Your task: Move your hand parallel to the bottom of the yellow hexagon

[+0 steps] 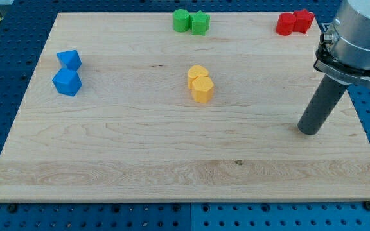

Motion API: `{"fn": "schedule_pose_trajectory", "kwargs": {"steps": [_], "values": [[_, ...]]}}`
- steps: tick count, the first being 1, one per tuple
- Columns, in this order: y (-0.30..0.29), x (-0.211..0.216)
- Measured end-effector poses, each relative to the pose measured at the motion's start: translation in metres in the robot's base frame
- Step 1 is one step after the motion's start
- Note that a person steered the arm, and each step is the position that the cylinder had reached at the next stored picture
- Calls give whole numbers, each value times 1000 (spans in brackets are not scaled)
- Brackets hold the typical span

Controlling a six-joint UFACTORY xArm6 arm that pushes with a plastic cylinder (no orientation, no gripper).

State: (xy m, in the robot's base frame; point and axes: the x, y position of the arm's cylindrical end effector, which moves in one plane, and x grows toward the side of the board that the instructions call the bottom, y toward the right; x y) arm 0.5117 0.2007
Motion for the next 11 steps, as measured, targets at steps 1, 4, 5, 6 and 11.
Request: {"fn": "schedule_pose_trajectory", "kwargs": {"steps": [1,4,5,6,11], "values": [[3,0],[10,0],[9,0],[1,0],[-208,-13]]}}
